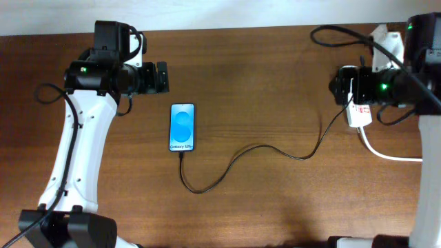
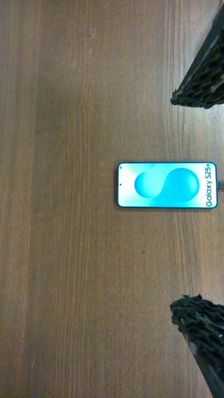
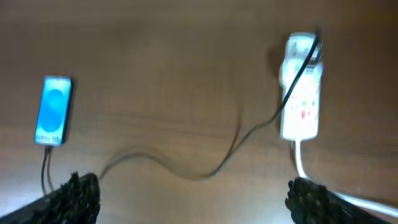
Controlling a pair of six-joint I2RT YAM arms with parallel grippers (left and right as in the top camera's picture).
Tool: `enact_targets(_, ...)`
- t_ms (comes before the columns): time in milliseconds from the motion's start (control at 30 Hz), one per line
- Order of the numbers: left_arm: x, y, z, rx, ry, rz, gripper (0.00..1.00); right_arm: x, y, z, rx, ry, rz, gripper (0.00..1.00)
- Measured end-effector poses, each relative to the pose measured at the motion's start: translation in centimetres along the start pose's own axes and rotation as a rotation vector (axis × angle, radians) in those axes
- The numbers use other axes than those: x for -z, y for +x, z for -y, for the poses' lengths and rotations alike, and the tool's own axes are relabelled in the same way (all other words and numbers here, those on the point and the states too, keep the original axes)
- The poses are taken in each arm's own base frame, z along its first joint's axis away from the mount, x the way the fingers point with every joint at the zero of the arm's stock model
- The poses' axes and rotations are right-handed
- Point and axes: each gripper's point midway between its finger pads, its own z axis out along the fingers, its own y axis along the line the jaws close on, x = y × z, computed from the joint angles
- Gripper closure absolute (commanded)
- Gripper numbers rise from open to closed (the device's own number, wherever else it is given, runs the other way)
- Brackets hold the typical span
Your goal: Plug charger to phone and switch on socket
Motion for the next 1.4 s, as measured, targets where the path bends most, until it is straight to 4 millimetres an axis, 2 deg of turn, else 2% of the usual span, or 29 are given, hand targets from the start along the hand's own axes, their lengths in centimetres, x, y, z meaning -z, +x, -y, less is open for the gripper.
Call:
enact_targets(33,0.0,0.0,0.0,0.000,0.000,0.000,0.01,1.5,-0.5,-0.3,0.021,0.005,0.070,0.02)
enact_targets(67,0.0,0.0,0.0,0.000,0.000,0.000,0.01,4.3,-0.6,-1.1,0.066,0.009,0.162,0.02)
enact_targets(100,0.0,0.0,0.0,0.000,0.000,0.001,0.01,6.6,-1.5,-2.8,0.191,0.007,0.343,0.01)
enact_targets(133,0.0,0.0,0.0,0.000,0.000,0.000,0.01,7.6,-0.3,-3.6,0.242,-0.002,0.370,0.02)
enact_targets(167,0.0,-0.1,0.0,0.000,0.000,0.002,0.01,8.2,-0.8,-4.0,0.287,0.011,0.483,0.02)
enact_targets(200,0.0,-0.1,0.0,0.000,0.000,0.002,0.00,7.8,0.3,-4.2,0.309,0.015,0.518,0.02)
enact_targets(233,0.1,-0.1,0.0,0.000,0.000,0.003,0.01,6.3,2.5,-4.2,0.330,0.016,0.540,0.02)
enact_targets(267,0.1,0.0,0.0,0.000,0.001,0.001,0.01,5.7,2.9,-4.2,0.349,0.024,0.624,0.02)
enact_targets(333,0.1,-0.2,0.0,0.000,0.001,0.006,0.01,2.4,6.6,-4.4,0.381,0.021,0.732,0.02)
enact_targets(467,0.1,-0.2,0.0,0.000,0.001,0.006,0.01,-1.1,11.1,-4.0,0.414,0.039,0.914,0.02)
enact_targets(500,0.1,-0.2,0.0,0.000,0.001,0.005,0.01,-1.0,11.2,-4.0,0.418,0.044,0.954,0.02)
enact_targets(533,0.1,-0.2,0.0,0.000,0.001,0.005,0.01,-1.9,12.4,-3.9,0.421,0.047,0.982,0.02)
enact_targets(767,0.1,-0.2,0.0,0.000,0.001,0.006,0.01,-3.3,13.6,-3.7,0.434,0.064,1.132,0.02)
enact_targets(867,0.1,-0.2,0.0,0.000,0.001,0.006,0.01,-4.5,14.4,-3.6,0.436,0.064,1.138,0.02)
enact_targets(1000,0.1,-0.2,0.0,0.000,0.001,0.006,0.01,-6.3,15.3,-3.2,0.427,0.060,1.069,0.02)
enact_targets(1033,0.1,-0.2,0.0,0.000,0.001,0.006,0.01,-8.0,16.3,-3.0,0.419,0.053,0.990,0.02)
enact_targets(1100,0.1,-0.2,0.0,0.000,0.001,0.006,0.01,-9.6,17.4,-2.8,0.411,0.037,0.914,0.02)
enact_targets(1400,0.1,-0.2,0.0,0.000,0.001,0.006,0.00,-9.8,17.6,-3.0,0.366,-0.001,0.902,0.02)
